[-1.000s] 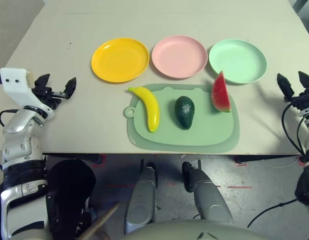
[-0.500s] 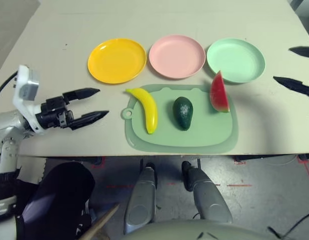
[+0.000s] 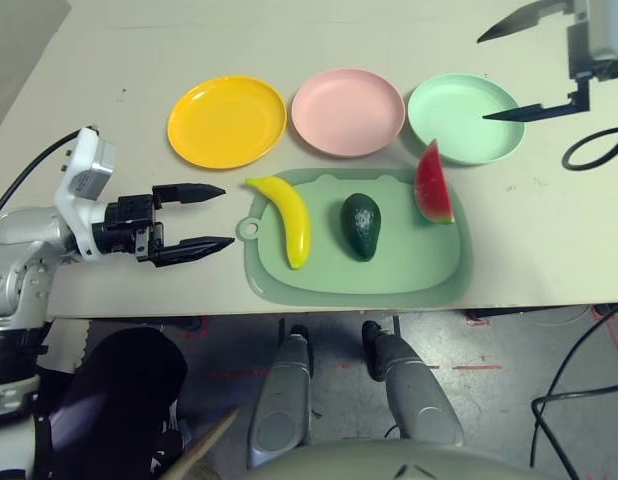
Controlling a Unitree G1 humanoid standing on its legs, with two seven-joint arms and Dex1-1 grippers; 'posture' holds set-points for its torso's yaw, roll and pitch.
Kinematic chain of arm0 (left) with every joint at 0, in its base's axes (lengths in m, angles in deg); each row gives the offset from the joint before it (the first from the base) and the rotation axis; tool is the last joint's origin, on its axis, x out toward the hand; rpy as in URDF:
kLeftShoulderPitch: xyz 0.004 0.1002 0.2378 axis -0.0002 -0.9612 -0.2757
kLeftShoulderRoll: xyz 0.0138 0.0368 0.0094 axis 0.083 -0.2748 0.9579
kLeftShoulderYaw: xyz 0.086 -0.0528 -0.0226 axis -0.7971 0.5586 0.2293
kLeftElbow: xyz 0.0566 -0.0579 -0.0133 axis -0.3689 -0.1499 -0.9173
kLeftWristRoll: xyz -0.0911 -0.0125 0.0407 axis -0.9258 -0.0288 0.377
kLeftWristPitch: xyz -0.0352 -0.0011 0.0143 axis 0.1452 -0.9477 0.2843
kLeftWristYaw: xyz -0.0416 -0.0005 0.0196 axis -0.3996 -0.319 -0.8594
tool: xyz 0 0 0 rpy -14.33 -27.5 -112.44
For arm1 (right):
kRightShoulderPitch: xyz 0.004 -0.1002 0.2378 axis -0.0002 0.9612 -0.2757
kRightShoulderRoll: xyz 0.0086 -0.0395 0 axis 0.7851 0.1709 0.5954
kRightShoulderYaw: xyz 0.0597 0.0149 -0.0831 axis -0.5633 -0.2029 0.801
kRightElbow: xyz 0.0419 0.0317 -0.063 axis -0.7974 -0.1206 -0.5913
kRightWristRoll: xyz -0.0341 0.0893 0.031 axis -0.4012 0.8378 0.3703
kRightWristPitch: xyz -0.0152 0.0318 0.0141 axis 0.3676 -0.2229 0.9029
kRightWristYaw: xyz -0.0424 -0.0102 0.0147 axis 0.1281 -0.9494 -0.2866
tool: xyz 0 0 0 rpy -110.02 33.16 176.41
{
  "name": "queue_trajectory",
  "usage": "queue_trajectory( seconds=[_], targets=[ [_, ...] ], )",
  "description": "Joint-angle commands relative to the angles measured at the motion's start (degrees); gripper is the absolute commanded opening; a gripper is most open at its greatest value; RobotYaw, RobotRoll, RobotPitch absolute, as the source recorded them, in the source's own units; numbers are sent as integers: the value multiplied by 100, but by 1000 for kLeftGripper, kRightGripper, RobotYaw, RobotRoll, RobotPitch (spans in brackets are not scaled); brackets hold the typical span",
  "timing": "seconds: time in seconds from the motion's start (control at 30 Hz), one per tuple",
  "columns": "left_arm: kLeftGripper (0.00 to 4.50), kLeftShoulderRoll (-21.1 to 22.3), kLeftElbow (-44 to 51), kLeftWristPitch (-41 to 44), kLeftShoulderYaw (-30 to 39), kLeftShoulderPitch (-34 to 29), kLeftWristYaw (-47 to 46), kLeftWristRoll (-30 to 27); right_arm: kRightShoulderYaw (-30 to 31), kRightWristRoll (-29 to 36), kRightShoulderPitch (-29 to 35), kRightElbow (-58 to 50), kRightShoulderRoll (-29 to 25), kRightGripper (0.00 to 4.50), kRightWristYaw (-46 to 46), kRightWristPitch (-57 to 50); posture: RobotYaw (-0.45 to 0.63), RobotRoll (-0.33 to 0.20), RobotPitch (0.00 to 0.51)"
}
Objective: Place the fruits into color-matched plates.
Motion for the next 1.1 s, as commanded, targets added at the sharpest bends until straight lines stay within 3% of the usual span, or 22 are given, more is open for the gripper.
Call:
queue_trajectory(
  seconds=[0.03,0.3,0.47,0.73,1.1],
  targets=[
    [4460,182,-109,-23,-79,119,256,69,572,-55,-282,183,21,4500,68,897,-61,0,313],
    [4460,185,-108,-690,-492,425,831,434,2277,608,-777,145,-233,4500,68,1869,-73,0,313],
    [4460,31,-37,-983,-753,637,921,540,2851,891,-959,113,-185,4500,68,2100,-79,0,317],
    [4460,-8,-275,-1198,-990,853,949,776,3085,637,-931,458,227,4500,68,2589,-86,0,318],
    [4460,108,-251,-1152,-863,813,893,777,2883,-64,-775,1503,861,4500,68,3046,-61,0,320]
  ],
)
